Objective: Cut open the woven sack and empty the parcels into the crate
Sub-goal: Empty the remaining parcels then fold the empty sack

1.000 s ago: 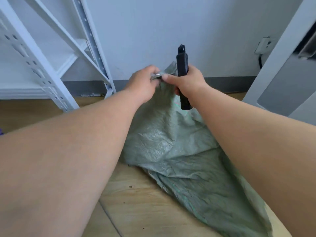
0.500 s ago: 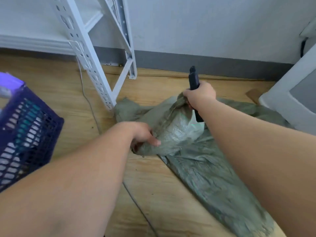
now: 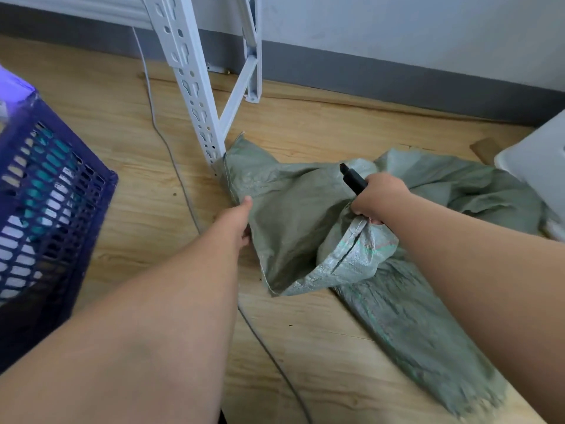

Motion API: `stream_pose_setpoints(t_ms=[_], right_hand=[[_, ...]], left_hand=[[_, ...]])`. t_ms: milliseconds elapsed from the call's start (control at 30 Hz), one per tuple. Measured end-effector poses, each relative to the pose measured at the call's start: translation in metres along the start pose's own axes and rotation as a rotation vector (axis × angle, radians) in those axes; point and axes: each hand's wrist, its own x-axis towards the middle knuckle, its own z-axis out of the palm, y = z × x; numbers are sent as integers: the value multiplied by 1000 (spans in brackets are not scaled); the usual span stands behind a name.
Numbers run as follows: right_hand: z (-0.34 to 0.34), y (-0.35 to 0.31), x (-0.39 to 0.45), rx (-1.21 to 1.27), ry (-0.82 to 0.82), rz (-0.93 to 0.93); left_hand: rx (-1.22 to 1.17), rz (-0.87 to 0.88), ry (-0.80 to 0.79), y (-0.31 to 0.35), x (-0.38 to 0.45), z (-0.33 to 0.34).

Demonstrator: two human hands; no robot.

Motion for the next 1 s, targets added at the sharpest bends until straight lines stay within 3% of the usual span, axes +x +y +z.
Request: stream_pose_setpoints(t_ms=[67, 133, 233, 333, 500, 567, 667, 733, 900, 1000], right_hand=[[4, -1, 3, 63, 55, -74], [8, -3, 5, 221, 106, -109], [16, -4, 3, 599, 129, -14], [22, -2, -2, 825, 59, 34], [36, -1, -13, 897, -149, -2], [40, -3, -15, 857, -154, -3], [41, -4, -15, 860, -154, 4], [40, -5, -15, 860, -187, -11], [40, -6, -19, 891, -200, -16], [39, -6, -18, 961, -153, -52]], left_hand=[[78, 141, -21, -1, 4, 9], [338, 406, -70, 3, 3, 24], [664, 629, -380, 6, -11, 47], [843, 644, -472, 5, -19, 56], [1046, 518, -575, 7, -29, 49], [909, 456, -506, 9, -36, 46], [336, 403, -160, 19, -34, 41], [119, 430, 0, 28, -30, 38], [354, 298, -88, 17, -32, 48], [583, 539, 30, 8, -32, 58]])
